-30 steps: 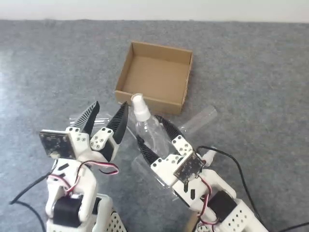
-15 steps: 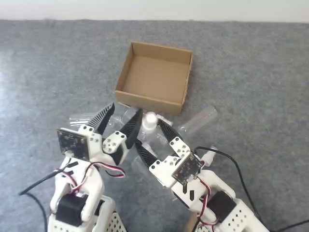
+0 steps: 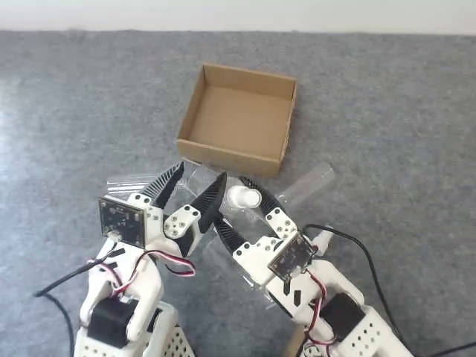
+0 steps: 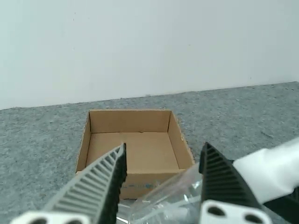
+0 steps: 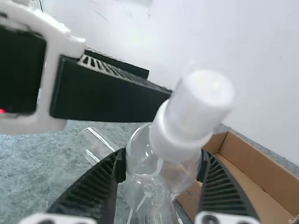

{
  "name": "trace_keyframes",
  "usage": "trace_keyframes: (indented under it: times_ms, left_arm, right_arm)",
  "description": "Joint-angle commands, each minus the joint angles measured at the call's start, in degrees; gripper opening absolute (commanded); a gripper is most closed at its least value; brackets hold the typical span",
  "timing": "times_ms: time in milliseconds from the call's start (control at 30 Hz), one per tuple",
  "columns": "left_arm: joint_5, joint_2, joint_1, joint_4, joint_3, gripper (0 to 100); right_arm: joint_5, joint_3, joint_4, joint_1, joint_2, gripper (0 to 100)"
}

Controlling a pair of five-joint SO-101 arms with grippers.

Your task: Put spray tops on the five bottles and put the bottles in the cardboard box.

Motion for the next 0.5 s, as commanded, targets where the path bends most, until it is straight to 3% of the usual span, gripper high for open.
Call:
trace_keyframes:
  times_ms: [0,467]
  left_arm:
    - [0.26,-0.79,-0.7,-0.09,-0.75,24]
    - [-0.18,-0.79,-9.41,-3.52,-2.51,24]
  right_arm:
    - [0.53,1.14,-0.57,0.57,-1.27,14.4]
    - [0.53,1.14,6.99,0.57,-1.27,14.4]
